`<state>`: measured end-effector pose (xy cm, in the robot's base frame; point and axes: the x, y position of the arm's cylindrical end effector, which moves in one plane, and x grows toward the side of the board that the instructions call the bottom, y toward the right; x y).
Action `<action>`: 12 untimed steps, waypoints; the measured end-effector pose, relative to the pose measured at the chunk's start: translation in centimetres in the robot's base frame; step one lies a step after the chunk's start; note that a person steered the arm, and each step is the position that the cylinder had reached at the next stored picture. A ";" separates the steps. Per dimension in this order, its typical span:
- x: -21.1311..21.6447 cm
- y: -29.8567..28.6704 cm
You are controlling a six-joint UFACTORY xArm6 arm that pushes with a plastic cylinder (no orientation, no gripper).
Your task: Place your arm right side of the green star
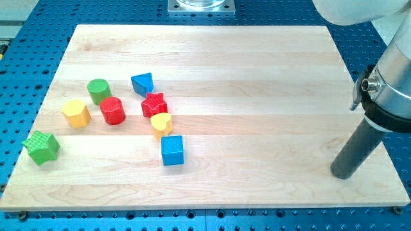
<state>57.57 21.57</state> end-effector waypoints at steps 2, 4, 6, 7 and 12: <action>1.1 -1.5; 3.3 -2.2; 4.3 -2.0; 4.2 -1.9; 4.2 -24.4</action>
<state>61.81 -2.79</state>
